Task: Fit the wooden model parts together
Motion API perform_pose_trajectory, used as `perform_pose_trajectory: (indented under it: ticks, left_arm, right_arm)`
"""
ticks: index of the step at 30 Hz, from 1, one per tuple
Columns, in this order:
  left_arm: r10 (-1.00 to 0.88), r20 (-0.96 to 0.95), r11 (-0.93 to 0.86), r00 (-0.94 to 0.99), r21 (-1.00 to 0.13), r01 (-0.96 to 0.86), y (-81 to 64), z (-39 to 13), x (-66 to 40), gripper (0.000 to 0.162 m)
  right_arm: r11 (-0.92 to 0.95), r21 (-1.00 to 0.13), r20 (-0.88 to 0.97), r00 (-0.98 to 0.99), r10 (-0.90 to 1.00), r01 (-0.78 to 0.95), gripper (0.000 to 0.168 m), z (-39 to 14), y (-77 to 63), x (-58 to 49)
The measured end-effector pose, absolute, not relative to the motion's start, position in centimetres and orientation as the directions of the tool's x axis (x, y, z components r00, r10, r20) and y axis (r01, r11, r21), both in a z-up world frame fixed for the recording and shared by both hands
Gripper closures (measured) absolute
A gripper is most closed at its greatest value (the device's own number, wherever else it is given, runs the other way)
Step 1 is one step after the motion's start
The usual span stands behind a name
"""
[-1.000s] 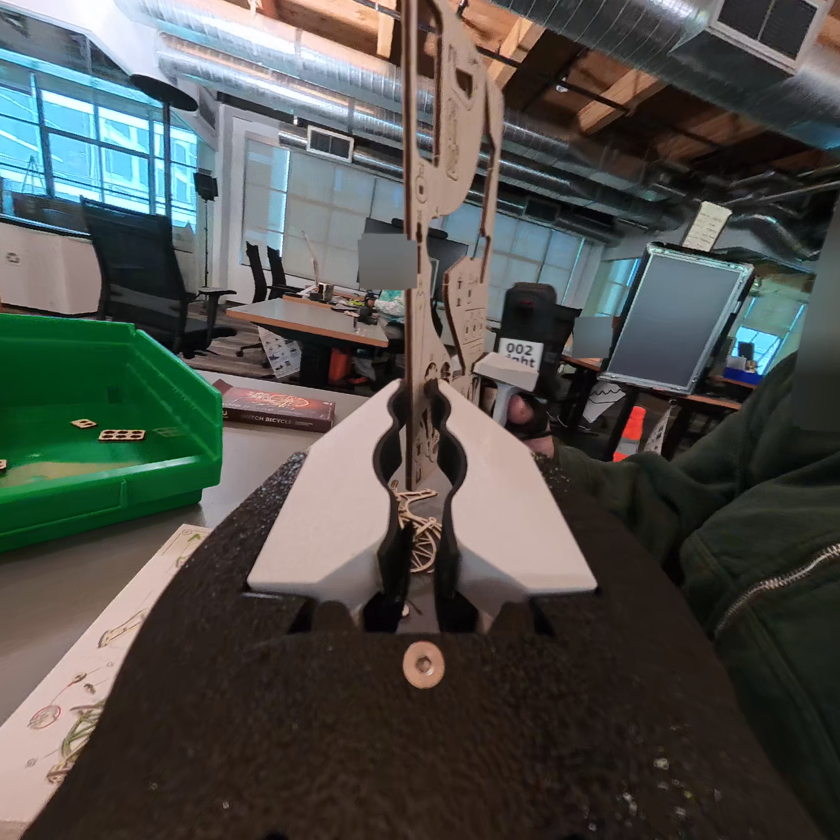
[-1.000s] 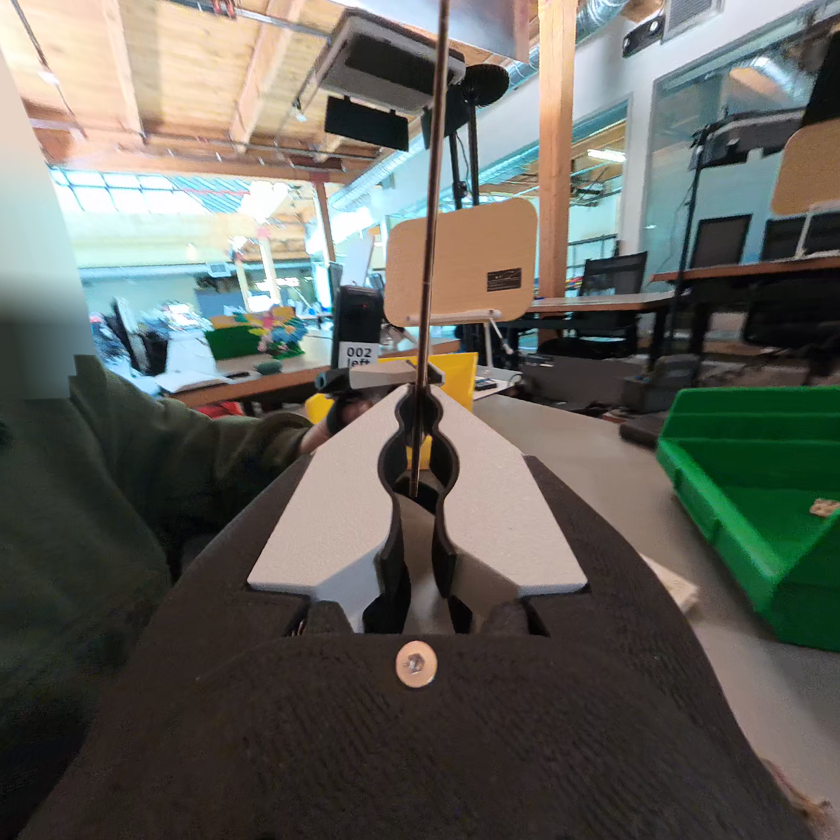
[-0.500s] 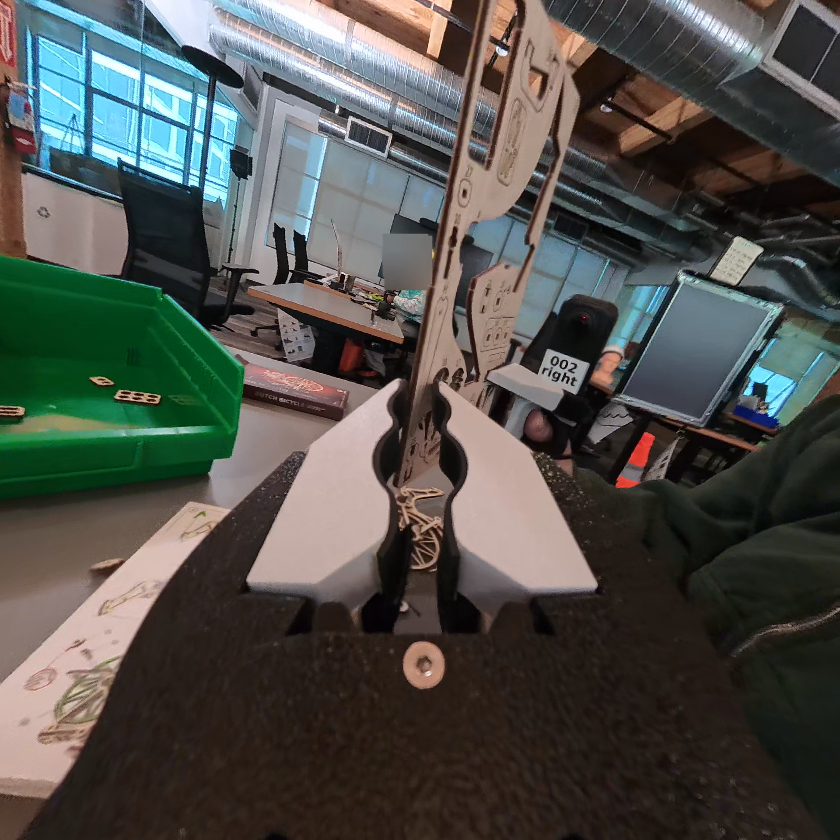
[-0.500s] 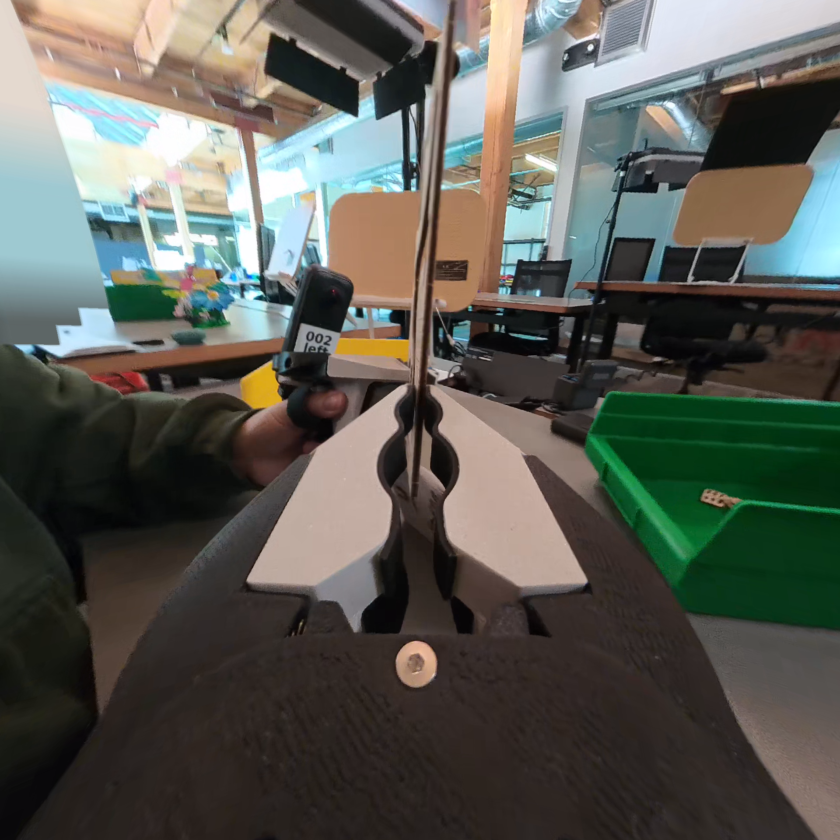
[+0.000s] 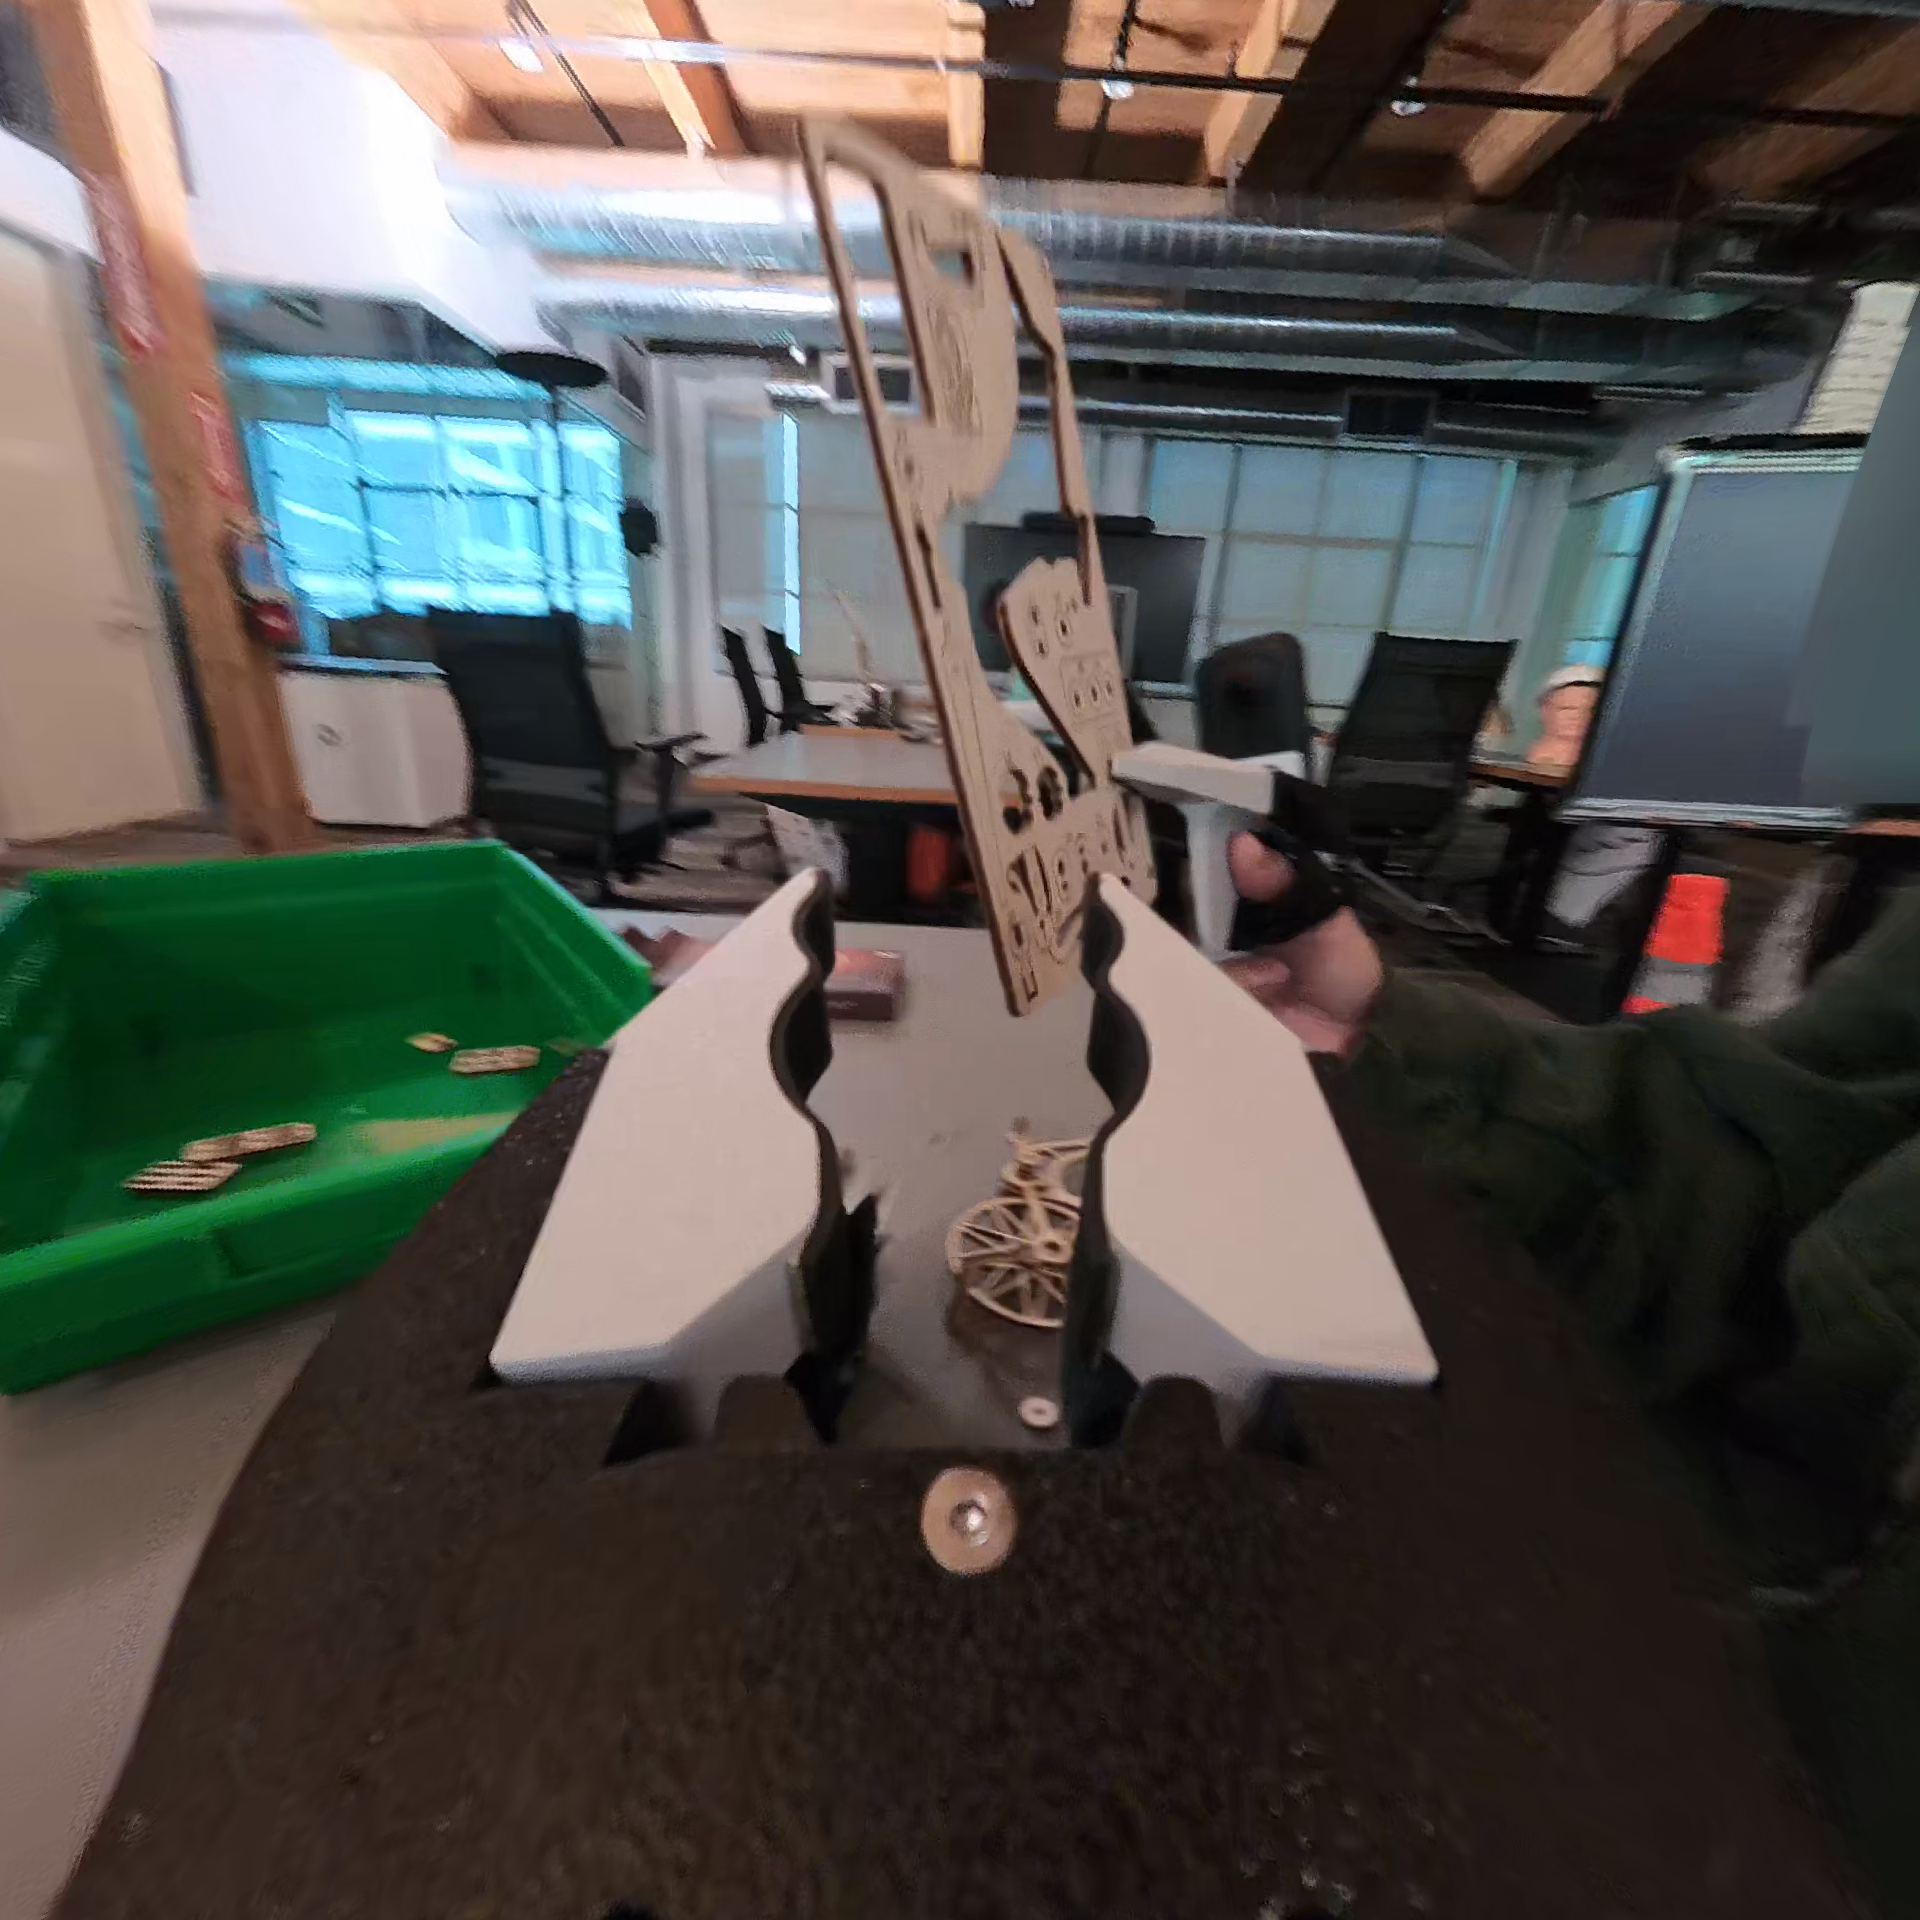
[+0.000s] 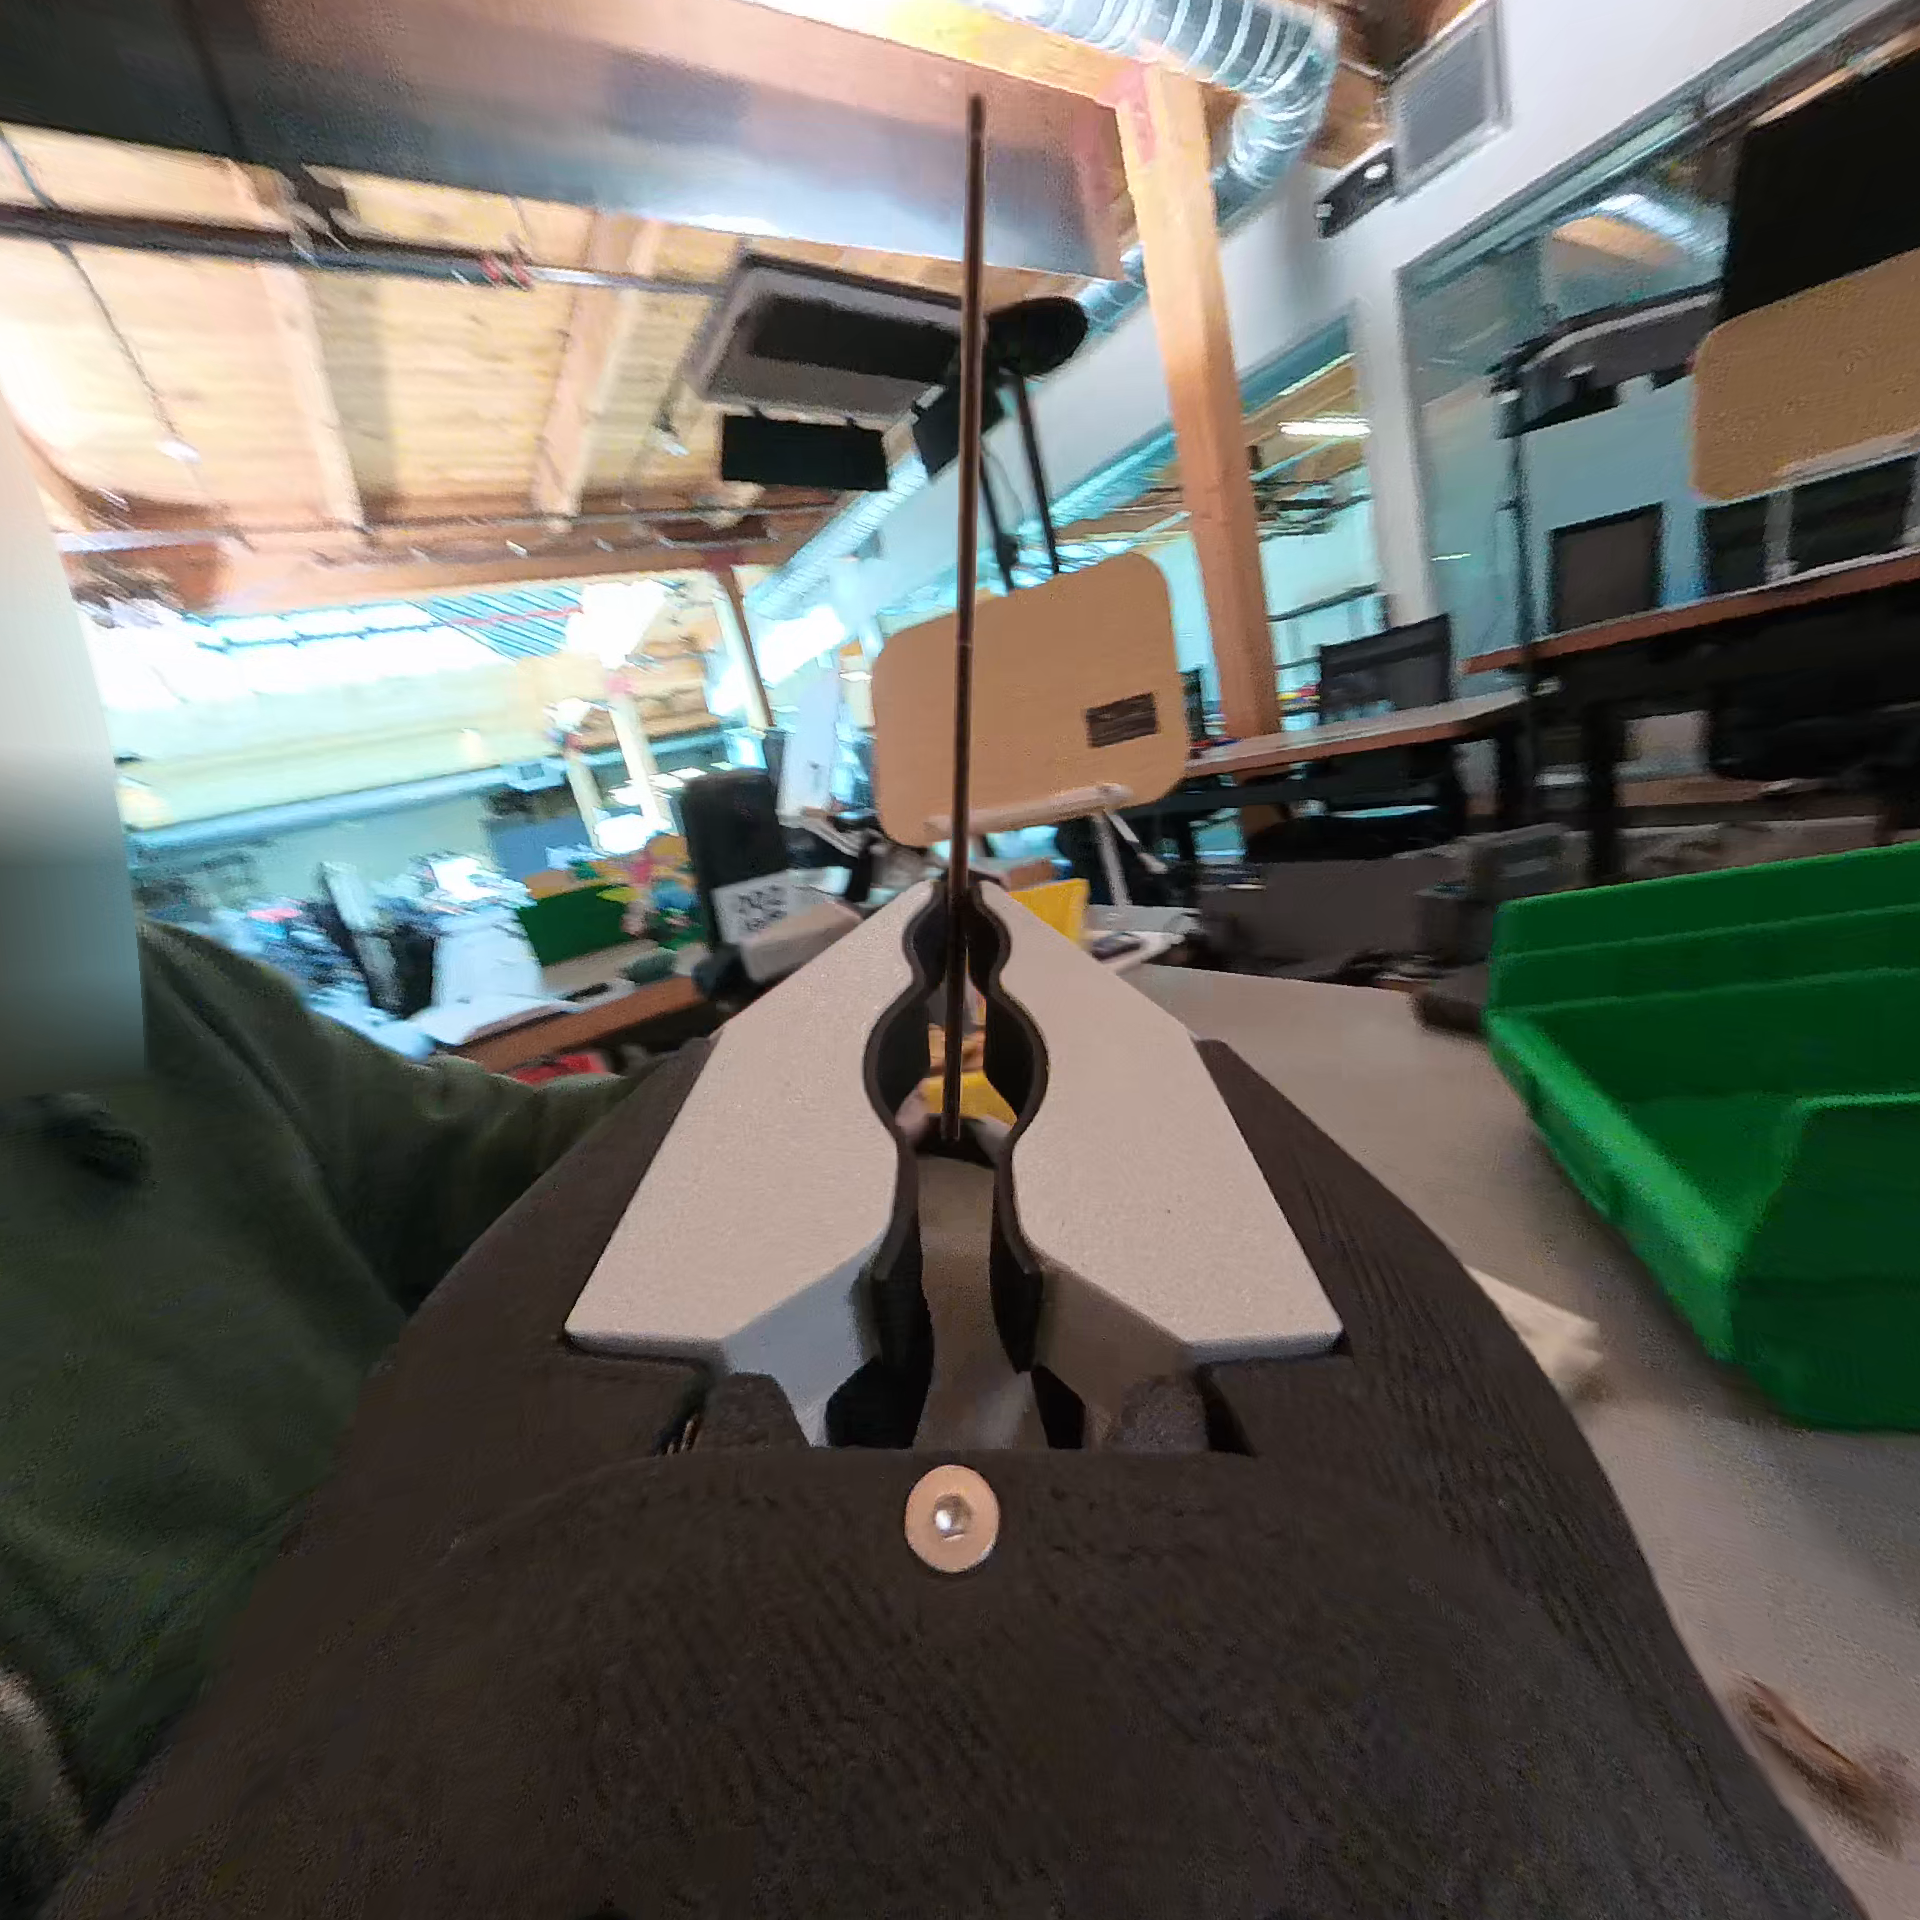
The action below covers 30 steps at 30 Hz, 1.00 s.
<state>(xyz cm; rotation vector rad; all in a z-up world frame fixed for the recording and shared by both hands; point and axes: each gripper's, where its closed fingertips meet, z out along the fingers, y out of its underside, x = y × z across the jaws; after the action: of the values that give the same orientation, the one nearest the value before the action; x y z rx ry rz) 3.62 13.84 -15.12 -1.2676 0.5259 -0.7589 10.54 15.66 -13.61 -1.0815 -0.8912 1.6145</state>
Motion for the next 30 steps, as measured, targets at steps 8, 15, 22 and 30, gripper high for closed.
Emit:
perform_pose_trajectory:
  ticks: [8, 15, 22, 30]
  left_arm:
    - [-0.886, 0.185, -0.056, 0.426, -0.953, 0.298, 11.2, -14.8, 7.5, 0.161]
    - [-0.768, 0.190, 0.046, 0.612, -0.936, 0.349, 9.2, -13.9, 5.4, 0.162]
    - [-0.335, 0.119, 0.143, 0.935, -0.974, 0.175, 7.3, -12.1, -3.9, 0.162]
    - [0.186, 0.261, -0.103, 0.947, -0.954, 0.283, 3.0, -14.1, -17.4, 0.162]
  right_arm:
    - [-0.400, -0.863, -0.270, -0.387, 0.882, -0.308, 0.168, -12.2, 13.7, 10.3]
    - [-0.217, -0.878, -0.127, -0.229, 0.965, -0.427, 0.146, -10.4, 15.8, 11.8]
    - [0.078, -0.821, -0.014, 0.157, 0.988, -0.566, 0.149, -9.3, 22.4, 18.1]
    - [0.159, -0.835, 0.007, 0.279, 0.960, -0.527, 0.150, -11.0, 26.1, 19.1]
